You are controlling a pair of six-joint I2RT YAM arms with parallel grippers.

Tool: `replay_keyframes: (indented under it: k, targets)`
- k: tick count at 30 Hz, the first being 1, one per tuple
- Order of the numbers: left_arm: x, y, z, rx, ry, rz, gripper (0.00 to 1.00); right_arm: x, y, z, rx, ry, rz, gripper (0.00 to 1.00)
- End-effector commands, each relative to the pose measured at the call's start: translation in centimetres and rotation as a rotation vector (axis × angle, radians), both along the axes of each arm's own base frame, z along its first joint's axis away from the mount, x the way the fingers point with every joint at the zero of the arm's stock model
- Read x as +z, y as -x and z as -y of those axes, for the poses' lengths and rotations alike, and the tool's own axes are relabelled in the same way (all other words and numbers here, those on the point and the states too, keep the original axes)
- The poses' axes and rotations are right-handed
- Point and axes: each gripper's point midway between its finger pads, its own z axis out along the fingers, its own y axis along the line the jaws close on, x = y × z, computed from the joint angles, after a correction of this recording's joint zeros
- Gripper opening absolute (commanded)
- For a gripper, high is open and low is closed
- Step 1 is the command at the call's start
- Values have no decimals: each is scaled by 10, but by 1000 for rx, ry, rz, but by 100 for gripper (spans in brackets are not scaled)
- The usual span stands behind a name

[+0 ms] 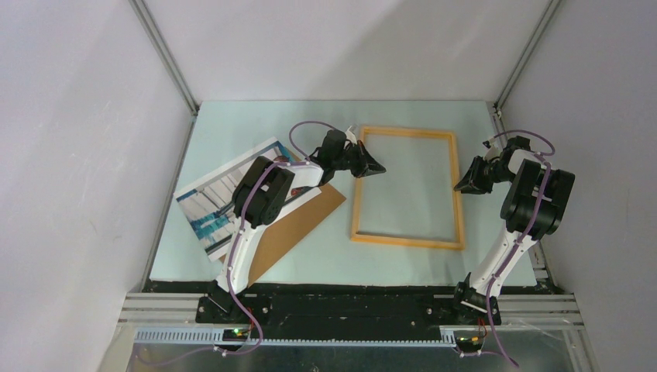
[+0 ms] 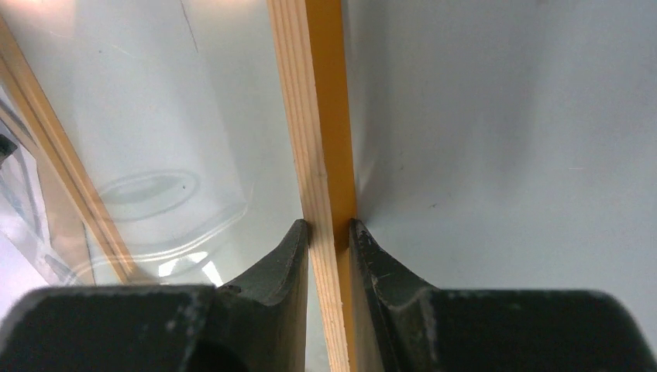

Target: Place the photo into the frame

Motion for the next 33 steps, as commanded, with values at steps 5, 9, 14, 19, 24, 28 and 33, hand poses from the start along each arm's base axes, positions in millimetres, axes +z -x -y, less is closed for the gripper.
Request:
replay_keyframes:
  k: [5, 9, 14, 19, 24, 28, 33]
  targets:
    - [12, 18, 22, -73, 10, 73, 0, 11, -7, -14, 18, -64, 18, 10]
    - [11, 17, 22, -69, 8, 77, 0, 12, -6, -14, 19, -67, 18, 10]
    - [10, 15, 21, -64, 5, 84, 0, 12, -6, -15, 24, -69, 18, 11]
    - [12, 12, 22, -61, 10, 87, 0, 12, -4, -15, 31, -69, 15, 12]
    - [18, 5, 23, -62, 19, 109, 0, 12, -3, -16, 39, -71, 16, 12]
    - [18, 2, 23, -66, 19, 119, 0, 13, -3, -17, 45, -75, 20, 12]
    - [23, 1, 21, -71, 9, 167, 0, 12, -3, -18, 49, -73, 19, 13]
